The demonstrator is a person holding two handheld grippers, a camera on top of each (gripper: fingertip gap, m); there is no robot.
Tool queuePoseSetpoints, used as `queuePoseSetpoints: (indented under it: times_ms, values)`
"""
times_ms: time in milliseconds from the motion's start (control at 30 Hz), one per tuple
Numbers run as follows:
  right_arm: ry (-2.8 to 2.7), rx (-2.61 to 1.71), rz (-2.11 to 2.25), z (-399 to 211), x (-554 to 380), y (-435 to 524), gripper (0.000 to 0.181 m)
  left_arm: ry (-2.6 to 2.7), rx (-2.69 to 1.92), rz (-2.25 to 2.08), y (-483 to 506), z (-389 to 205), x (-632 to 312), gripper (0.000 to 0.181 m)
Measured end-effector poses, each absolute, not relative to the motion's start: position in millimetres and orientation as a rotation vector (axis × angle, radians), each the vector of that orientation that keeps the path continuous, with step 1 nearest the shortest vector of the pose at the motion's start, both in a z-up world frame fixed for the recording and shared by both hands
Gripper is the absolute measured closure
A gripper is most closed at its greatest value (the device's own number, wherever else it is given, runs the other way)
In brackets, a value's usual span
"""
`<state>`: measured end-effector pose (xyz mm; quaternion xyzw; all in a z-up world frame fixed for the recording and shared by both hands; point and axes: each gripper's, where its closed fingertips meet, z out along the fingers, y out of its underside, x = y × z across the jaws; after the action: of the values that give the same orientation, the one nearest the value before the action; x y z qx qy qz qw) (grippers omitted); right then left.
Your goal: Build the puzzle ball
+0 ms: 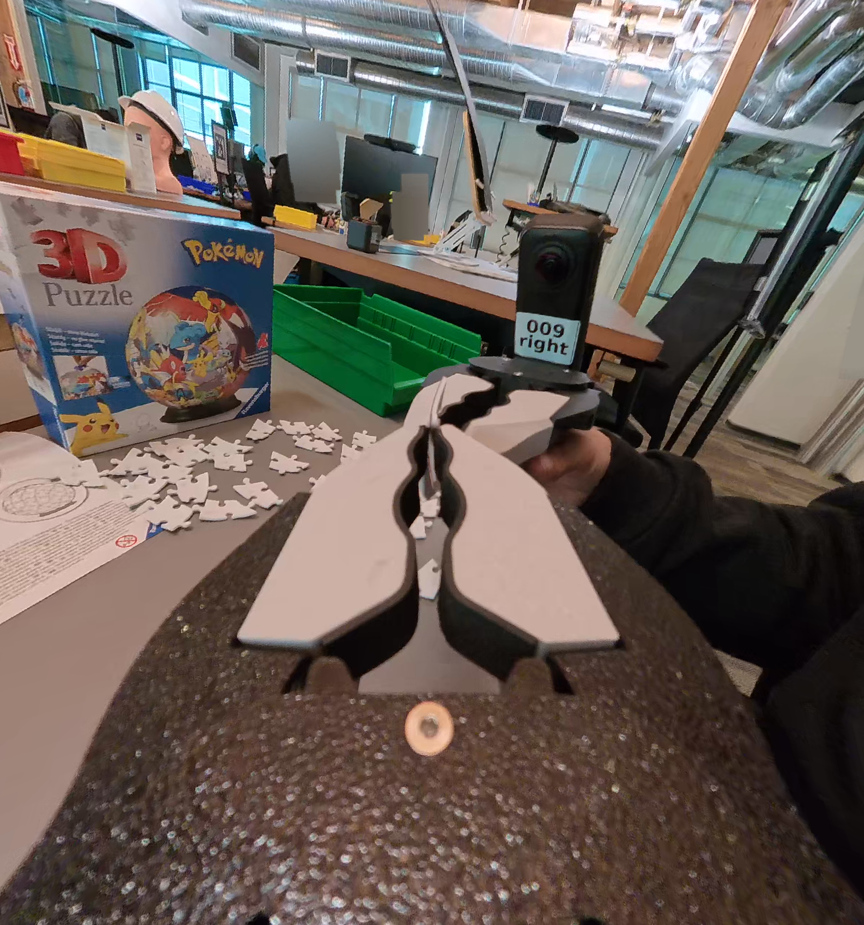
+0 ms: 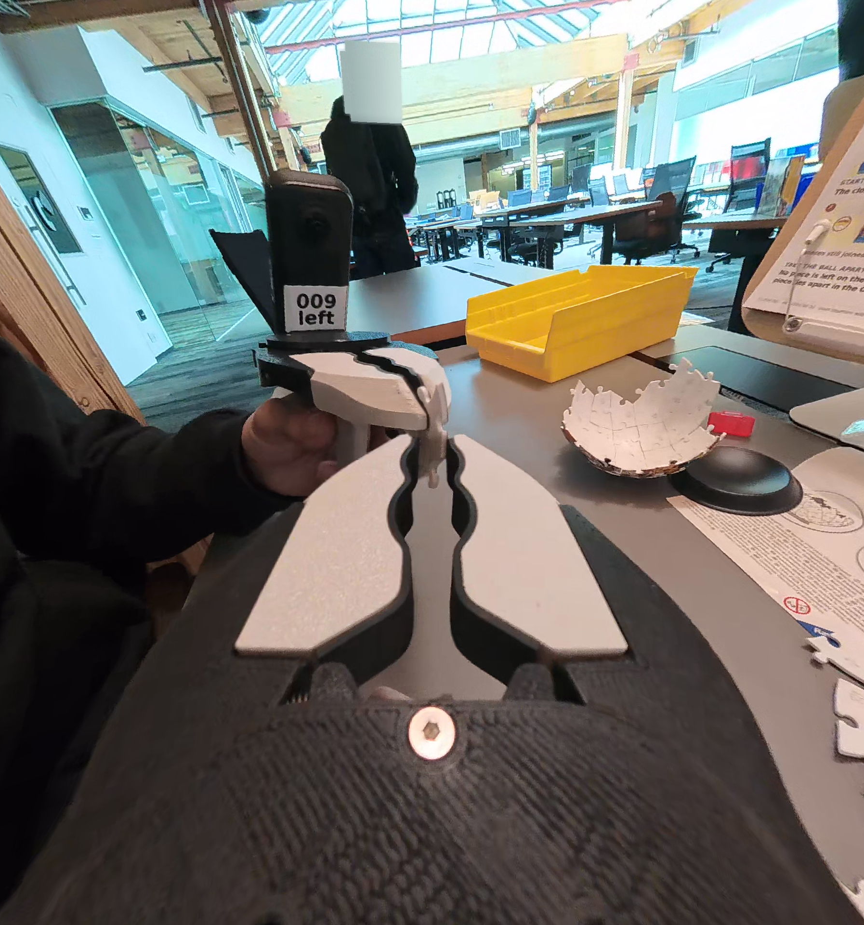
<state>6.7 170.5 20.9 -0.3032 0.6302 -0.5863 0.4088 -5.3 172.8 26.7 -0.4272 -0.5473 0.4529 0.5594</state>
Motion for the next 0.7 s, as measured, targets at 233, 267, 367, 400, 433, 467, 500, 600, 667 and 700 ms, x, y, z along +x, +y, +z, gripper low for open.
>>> queuePoseSetpoints:
  times_ms: [233, 267, 367, 400, 433, 467, 500, 600, 667, 700]
  values:
    - [1.635, -0.822, -1.417, 13, 13, 171, 0.179, -1.284, -1.052, 1.038, 172, 19, 3, 0.178]
    - [1.651, -0.829, -1.394, 10, 13, 172, 0.179, -1.294, -1.091, 1.058, 171, 18, 6, 0.178]
    - [1.708, -0.868, -1.322, 1, 12, 175, 0.179, -1.305, -1.273, 1.137, 172, 13, 12, 0.178]
    - [1.722, -0.892, -1.313, -1, 13, 176, 0.179, -1.319, -1.336, 1.156, 171, 10, 14, 0.178]
    - [1.742, -0.916, -1.307, -3, 14, 176, 0.179, -1.335, -1.392, 1.163, 171, 8, 15, 0.179]
    - [1.762, -0.935, -1.308, -5, 15, 175, 0.179, -1.343, -1.436, 1.159, 171, 6, 17, 0.181]
    - [1.774, -0.954, -1.31, -7, 17, 175, 0.179, -1.347, -1.464, 1.158, 171, 5, 18, 0.181]
    - [1.778, -0.985, -1.297, -7, 22, 173, 0.179, -1.364, -1.501, 1.143, 167, 4, 24, 0.181]
    - [1.775, -1.02, -1.287, -4, 25, 167, 0.179, -1.392, -1.462, 1.16, 158, 8, 28, 0.181]
    - [1.754, -1.036, -1.308, 2, 26, 162, 0.179, -1.404, -1.432, 1.163, 152, 11, 31, 0.181]
